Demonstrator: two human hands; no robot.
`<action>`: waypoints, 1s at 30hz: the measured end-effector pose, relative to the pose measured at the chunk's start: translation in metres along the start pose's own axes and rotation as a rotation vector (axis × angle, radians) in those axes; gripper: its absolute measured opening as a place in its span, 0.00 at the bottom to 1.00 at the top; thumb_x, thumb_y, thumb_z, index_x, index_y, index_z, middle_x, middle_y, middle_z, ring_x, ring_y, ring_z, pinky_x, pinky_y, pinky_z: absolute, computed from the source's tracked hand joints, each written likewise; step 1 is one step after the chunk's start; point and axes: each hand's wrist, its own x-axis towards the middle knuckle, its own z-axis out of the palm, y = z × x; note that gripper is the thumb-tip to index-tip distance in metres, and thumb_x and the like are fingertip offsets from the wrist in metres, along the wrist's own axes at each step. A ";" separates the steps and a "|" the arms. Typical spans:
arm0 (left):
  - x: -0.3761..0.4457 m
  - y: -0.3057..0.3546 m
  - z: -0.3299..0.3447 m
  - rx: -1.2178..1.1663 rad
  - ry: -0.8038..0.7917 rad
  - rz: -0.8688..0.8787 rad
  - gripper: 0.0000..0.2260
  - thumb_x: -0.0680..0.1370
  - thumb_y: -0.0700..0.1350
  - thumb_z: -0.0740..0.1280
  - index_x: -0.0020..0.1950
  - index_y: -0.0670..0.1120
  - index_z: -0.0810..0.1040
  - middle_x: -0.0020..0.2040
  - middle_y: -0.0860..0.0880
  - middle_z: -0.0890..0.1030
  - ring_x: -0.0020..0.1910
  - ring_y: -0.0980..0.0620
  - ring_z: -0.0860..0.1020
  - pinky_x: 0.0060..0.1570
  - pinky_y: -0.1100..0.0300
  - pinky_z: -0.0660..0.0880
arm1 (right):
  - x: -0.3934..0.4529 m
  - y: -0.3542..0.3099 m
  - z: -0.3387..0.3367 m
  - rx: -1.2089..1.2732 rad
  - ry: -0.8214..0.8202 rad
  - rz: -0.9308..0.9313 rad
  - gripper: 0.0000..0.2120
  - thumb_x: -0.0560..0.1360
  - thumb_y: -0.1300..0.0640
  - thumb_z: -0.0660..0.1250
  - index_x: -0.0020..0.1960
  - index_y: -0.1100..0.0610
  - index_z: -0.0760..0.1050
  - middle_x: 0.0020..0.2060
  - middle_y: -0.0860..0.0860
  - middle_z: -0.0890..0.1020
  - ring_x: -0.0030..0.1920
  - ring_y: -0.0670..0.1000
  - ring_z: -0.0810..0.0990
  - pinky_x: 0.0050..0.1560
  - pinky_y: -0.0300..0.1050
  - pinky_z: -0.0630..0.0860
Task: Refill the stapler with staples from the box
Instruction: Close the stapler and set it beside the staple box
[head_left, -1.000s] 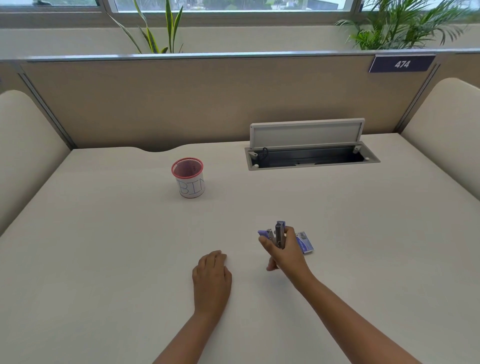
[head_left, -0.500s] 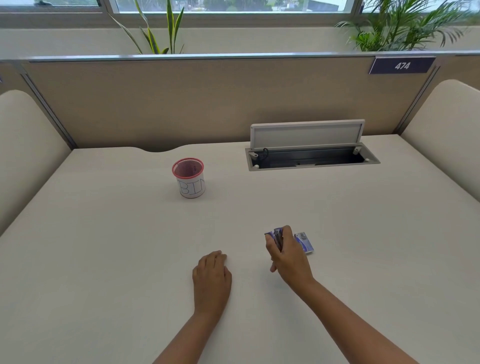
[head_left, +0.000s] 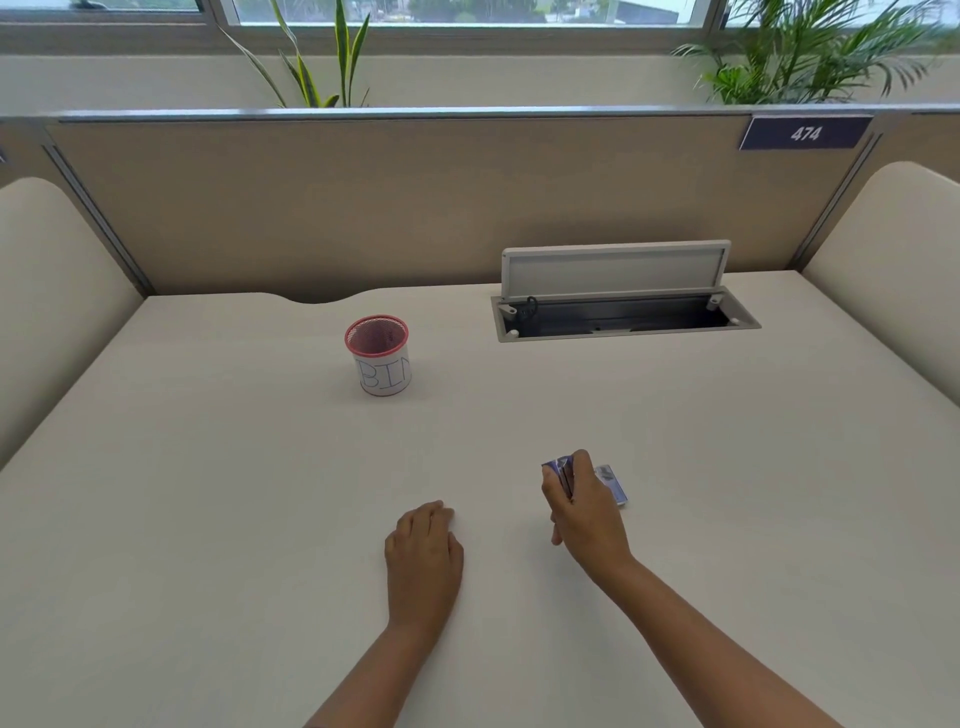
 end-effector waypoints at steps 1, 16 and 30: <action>0.000 0.000 0.000 -0.003 -0.007 -0.007 0.14 0.66 0.34 0.72 0.51 0.42 0.81 0.52 0.45 0.82 0.51 0.42 0.80 0.47 0.49 0.76 | 0.000 0.000 0.001 0.029 0.018 0.001 0.09 0.75 0.47 0.59 0.40 0.50 0.62 0.29 0.50 0.71 0.26 0.52 0.73 0.23 0.44 0.73; 0.000 0.001 -0.001 -0.021 -0.052 -0.043 0.13 0.70 0.35 0.68 0.55 0.42 0.79 0.56 0.45 0.81 0.56 0.42 0.77 0.51 0.48 0.73 | 0.005 -0.003 0.002 0.161 0.030 0.140 0.16 0.71 0.43 0.67 0.47 0.52 0.65 0.36 0.52 0.75 0.24 0.44 0.78 0.23 0.40 0.75; 0.000 0.001 -0.003 -0.008 -0.039 -0.027 0.14 0.68 0.34 0.70 0.53 0.41 0.80 0.54 0.44 0.82 0.53 0.41 0.79 0.48 0.49 0.75 | 0.024 -0.004 0.018 -0.167 0.004 0.231 0.20 0.74 0.41 0.61 0.48 0.58 0.64 0.36 0.50 0.74 0.37 0.55 0.77 0.34 0.48 0.74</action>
